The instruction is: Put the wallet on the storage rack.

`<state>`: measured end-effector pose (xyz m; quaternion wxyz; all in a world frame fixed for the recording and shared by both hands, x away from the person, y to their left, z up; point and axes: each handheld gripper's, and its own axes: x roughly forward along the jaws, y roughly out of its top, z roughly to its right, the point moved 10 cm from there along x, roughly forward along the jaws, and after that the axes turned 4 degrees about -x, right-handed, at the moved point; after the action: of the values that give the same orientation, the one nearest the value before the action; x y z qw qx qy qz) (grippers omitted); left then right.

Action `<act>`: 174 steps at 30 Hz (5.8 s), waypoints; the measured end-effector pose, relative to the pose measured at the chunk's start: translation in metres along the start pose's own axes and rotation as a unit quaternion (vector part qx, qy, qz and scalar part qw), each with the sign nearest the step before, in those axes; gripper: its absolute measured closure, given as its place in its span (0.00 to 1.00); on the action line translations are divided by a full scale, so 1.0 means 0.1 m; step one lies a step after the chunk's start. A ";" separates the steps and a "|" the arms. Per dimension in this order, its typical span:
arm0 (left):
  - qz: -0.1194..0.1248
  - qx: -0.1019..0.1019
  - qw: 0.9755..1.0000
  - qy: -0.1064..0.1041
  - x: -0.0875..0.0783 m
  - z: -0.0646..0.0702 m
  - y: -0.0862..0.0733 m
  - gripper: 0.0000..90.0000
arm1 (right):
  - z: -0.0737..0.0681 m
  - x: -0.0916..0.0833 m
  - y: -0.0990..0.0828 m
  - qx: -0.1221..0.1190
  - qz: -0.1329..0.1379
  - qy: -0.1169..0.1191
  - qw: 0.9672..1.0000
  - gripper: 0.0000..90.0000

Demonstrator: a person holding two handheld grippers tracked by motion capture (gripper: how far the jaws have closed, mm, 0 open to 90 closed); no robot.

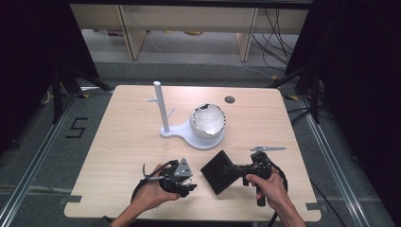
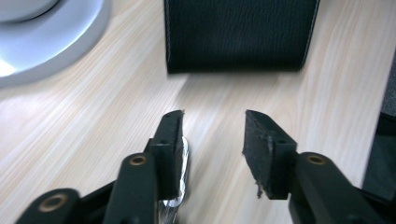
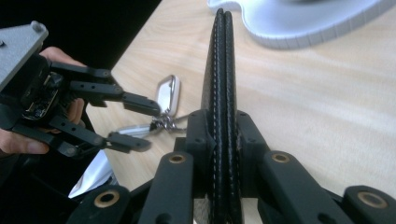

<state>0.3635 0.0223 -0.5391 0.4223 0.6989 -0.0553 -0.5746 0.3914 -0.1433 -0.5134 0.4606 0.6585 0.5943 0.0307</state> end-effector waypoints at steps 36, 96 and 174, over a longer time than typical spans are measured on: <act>0.015 -0.106 0.993 0.051 -0.55 -0.34 -0.75 0.34 | 0.22 -0.36 1.46 -0.042 0.063 -0.074 0.994 0.88; 0.010 -0.120 0.991 0.051 -0.58 -0.34 -0.98 0.33 | 0.76 0.69 1.71 0.044 0.035 -0.120 0.991 0.88; -0.001 -0.108 0.993 0.046 -0.54 -0.30 -0.94 0.32 | 0.44 -0.12 -0.02 -0.087 0.010 -0.156 0.984 0.37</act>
<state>0.3322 0.1287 -0.5603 0.4967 0.6753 0.0268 -0.5446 0.4125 -0.1786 -0.5338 0.6026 0.6187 0.5038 -0.0161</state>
